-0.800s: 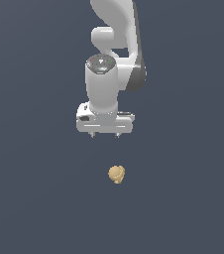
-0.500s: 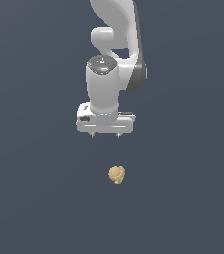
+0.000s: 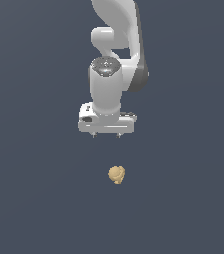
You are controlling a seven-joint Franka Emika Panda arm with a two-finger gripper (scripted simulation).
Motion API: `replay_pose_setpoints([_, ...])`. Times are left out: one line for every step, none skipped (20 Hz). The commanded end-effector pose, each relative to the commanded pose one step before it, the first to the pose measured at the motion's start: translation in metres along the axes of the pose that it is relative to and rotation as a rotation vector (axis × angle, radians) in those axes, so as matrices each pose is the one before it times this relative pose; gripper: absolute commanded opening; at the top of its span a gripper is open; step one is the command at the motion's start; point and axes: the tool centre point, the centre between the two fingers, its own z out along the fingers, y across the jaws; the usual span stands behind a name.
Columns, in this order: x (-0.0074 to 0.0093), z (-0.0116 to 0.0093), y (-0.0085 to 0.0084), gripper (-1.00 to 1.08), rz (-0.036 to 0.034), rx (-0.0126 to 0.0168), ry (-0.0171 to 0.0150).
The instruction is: Pick up the object and move it to a goal position.
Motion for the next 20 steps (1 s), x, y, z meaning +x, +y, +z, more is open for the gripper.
replay_pose_setpoints([0.00256, 0.00144, -0.00066, 1.0, 0.00887, 0.00058, -0.00051])
replay_pose_setpoints([0.00177, 0.00093, -0.00049, 1.0, 0.00608, 0.00028, -0.0003])
replay_pose_setpoints([0.00208, 0.0011, -0.00062, 1.0, 0.00713, 0.0004, -0.0003])
replay_pose_setpoints([0.0024, 0.00127, -0.00069, 1.0, 0.00835, 0.00058, -0.00024])
replay_pose_setpoints([0.00271, 0.00145, -0.0008, 1.0, 0.00951, 0.00073, -0.00021])
replay_pose_setpoints([0.00299, 0.00164, -0.00095, 1.0, 0.01059, 0.00079, -0.00026])
replay_pose_setpoints([0.00326, 0.00186, -0.00109, 1.0, 0.01168, 0.0008, -0.00034])
replay_pose_setpoints([0.00352, 0.00208, -0.00126, 1.0, 0.01275, 0.00084, -0.00039])
replay_pose_setpoints([0.00377, 0.0023, -0.00143, 1.0, 0.01386, 0.00092, -0.00042])
replay_pose_setpoints([0.004, 0.00254, -0.0016, 1.0, 0.01498, 0.00098, -0.00047])
replay_pose_setpoints([0.00421, 0.00279, -0.00183, 1.0, 0.01602, 0.00102, -0.00052])
replay_pose_setpoints([0.00439, 0.00305, -0.00203, 1.0, 0.01712, 0.00107, -0.00057])
replay_pose_setpoints([0.00456, 0.00332, -0.00227, 1.0, 0.01817, 0.0011, -0.00062])
replay_pose_setpoints([0.00469, 0.0036, -0.00251, 1.0, 0.01924, 0.00114, -0.00067])
replay_pose_setpoints([0.00479, 0.0039, -0.00278, 1.0, 0.02026, 0.00116, -0.00073])
replay_pose_setpoints([0.00483, 0.00418, -0.00301, 1.0, 0.02115, 0.00117, -0.00078])
replay_pose_setpoints([0.00464, 0.00429, -0.00315, 1.0, 0.02111, 0.00114, -0.0008])
replay_pose_setpoints([0.00426, 0.00421, -0.00312, 1.0, 0.02022, 0.00105, -0.00078])
replay_pose_setpoints([0.00385, 0.00406, -0.00304, 1.0, 0.01906, 0.00096, -0.00075])
replay_pose_setpoints([0.00347, 0.00389, -0.00294, 1.0, 0.0179, 0.00088, -0.00072])
